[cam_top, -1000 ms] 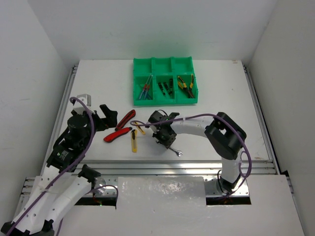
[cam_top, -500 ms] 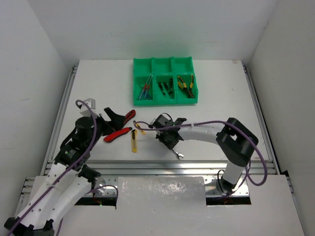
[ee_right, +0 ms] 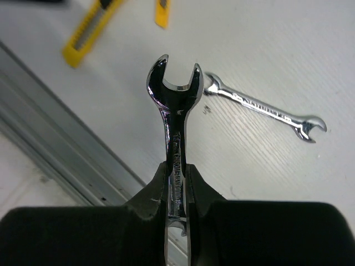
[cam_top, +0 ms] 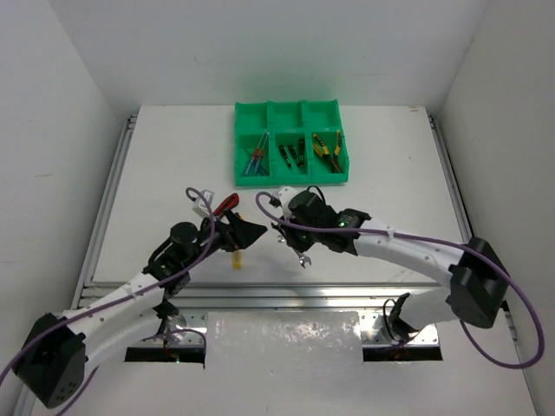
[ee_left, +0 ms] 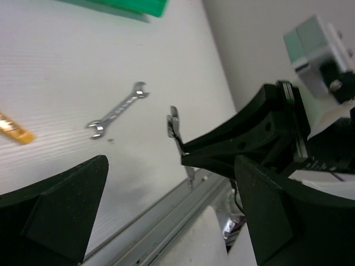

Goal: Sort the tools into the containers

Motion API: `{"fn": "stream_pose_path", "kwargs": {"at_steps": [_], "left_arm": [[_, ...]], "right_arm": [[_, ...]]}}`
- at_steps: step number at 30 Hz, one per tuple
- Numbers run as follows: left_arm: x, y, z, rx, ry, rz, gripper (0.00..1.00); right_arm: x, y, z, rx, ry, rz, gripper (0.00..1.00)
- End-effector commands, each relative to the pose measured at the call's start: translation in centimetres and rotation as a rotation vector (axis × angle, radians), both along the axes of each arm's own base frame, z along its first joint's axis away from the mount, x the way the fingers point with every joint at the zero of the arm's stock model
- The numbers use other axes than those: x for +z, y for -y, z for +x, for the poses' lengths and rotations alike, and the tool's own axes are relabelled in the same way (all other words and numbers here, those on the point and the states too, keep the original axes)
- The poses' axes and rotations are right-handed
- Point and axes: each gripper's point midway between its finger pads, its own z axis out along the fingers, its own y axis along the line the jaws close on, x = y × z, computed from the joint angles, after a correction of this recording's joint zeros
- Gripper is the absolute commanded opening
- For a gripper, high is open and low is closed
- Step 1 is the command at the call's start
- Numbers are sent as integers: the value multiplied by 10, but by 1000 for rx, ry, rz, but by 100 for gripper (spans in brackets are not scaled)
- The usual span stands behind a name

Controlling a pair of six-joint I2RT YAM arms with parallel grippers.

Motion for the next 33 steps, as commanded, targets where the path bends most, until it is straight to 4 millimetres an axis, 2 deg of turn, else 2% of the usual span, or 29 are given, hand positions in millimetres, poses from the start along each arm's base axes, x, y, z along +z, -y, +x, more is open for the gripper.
{"fn": "stream_pose_path", "kwargs": {"at_steps": [1,3,5,9,10,12,13,14,17,18,19,20,21,22,23,24,25,26,27,28,29,30,31,32,33], "left_arm": [[62,29,6,-43,197,-138,94],[69,39,7,-64,200,-166,90],[60,46,14,-55,156,-156,83],[52,53,25,-40,119,-146,82],[51,57,28,-48,114,-143,72],[54,63,30,-67,117,-148,59],[55,68,34,-75,113,-148,45],[56,71,34,-84,115,-153,41],[53,79,36,-103,95,-145,14],[55,81,39,-102,96,-144,0],[55,81,42,-96,102,-129,0],[51,79,46,-75,89,-96,0],[65,79,56,-54,133,-68,0],[52,73,63,-18,86,11,0],[79,66,92,92,133,47,0],[82,51,113,159,148,137,0],[71,34,128,224,95,235,0],[93,29,157,267,113,250,0],[89,-1,182,338,78,304,0],[75,-10,204,369,39,343,0],[114,-31,236,450,97,331,0],[107,-43,250,478,49,388,0],[113,-51,267,504,44,414,0],[132,-57,305,533,87,427,0],[134,-61,321,540,89,456,0]], "right_arm": [[52,-32,3,34,77,228,0],[63,-38,-2,60,65,270,0],[72,-41,-1,60,79,294,0],[83,-45,-3,73,86,334,0],[84,-47,-6,88,76,343,0],[88,-49,-5,88,83,356,0],[89,-50,-4,88,89,362,0],[93,-51,-2,84,97,374,0],[100,-55,1,77,113,399,2],[103,-57,2,77,119,404,2],[105,-57,3,77,122,404,4],[105,-56,5,66,127,399,9],[107,-54,7,50,136,395,34],[105,-43,15,-13,162,364,59],[103,-34,19,-61,175,344,95],[112,-20,25,-122,195,359,99],[105,-4,29,-180,199,327,99],[105,8,32,-222,205,321,99],[113,25,34,-270,216,331,99],[108,34,33,-291,218,319,99],[110,42,34,-310,225,317,99],[112,51,30,-312,234,308,99],[111,54,28,-312,235,300,99],[109,61,28,-321,246,280,99],[108,64,27,-326,248,272,99]]}}
